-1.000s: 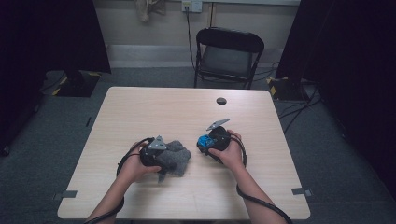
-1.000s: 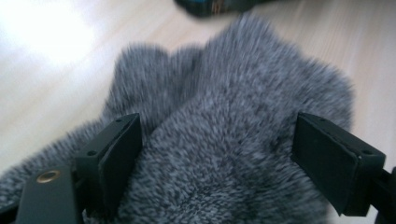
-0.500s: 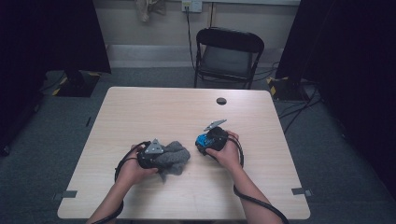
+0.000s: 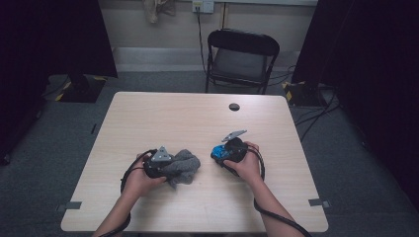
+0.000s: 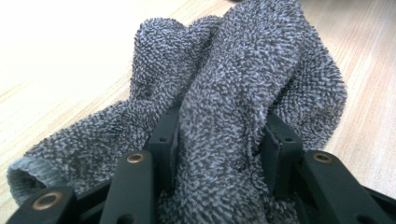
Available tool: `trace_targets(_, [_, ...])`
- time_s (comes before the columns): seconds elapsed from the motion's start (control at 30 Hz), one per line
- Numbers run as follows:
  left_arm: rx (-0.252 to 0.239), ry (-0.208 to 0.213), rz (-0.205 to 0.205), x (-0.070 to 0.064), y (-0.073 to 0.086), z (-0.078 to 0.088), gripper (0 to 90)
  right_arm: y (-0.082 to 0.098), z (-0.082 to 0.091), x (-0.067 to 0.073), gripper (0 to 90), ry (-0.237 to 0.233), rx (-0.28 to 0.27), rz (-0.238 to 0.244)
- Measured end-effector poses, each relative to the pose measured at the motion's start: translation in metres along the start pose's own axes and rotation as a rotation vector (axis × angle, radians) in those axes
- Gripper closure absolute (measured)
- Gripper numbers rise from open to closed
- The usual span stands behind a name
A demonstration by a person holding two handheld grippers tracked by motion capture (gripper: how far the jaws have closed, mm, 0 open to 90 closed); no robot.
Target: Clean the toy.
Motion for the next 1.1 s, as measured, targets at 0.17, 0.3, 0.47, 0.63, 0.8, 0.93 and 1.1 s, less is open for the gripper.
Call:
trace_targets(0.17, [-0.004, 0.000, 0.009, -0.001, 0.000, 0.000, 53.5, 0.001, 0.002, 0.000, 23.4, -0.003, 0.018, -0.002])
trace_targets(0.3, [-0.006, 0.003, 0.007, -0.001, 0.000, 0.000, 52.4, -0.001, 0.003, 0.000, 21.5, -0.017, 0.046, -0.018])
trace_targets(0.47, [-0.006, 0.005, 0.007, -0.001, 0.000, -0.001, 51.9, -0.004, 0.004, -0.002, 21.6, -0.014, 0.055, -0.009])
trace_targets(0.63, [-0.006, 0.005, 0.006, -0.001, 0.000, -0.001, 51.6, -0.002, 0.002, -0.001, 23.4, -0.025, 0.060, -0.010])
trace_targets(0.8, [-0.007, 0.006, 0.009, -0.001, 0.000, -0.001, 51.5, -0.003, 0.002, -0.002, 21.1, -0.020, 0.050, -0.004])
trace_targets(0.93, [-0.007, 0.007, 0.011, -0.001, 0.000, -0.001, 51.2, -0.006, 0.002, -0.002, 19.5, -0.019, 0.050, 0.001])
trace_targets(1.1, [-0.005, 0.010, 0.010, -0.001, 0.000, -0.001, 50.9, -0.012, 0.000, -0.001, 18.0, -0.019, 0.045, -0.006])
Point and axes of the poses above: each handheld gripper's, and its own axes: z roughly backward along the jaws, y roughly out of its underside, x roughly to its left, the point moved 9 cm from there along -z, roughly forward along the jaws, and after that the axes turned 5 degrees about y, right-handed, at the moved point
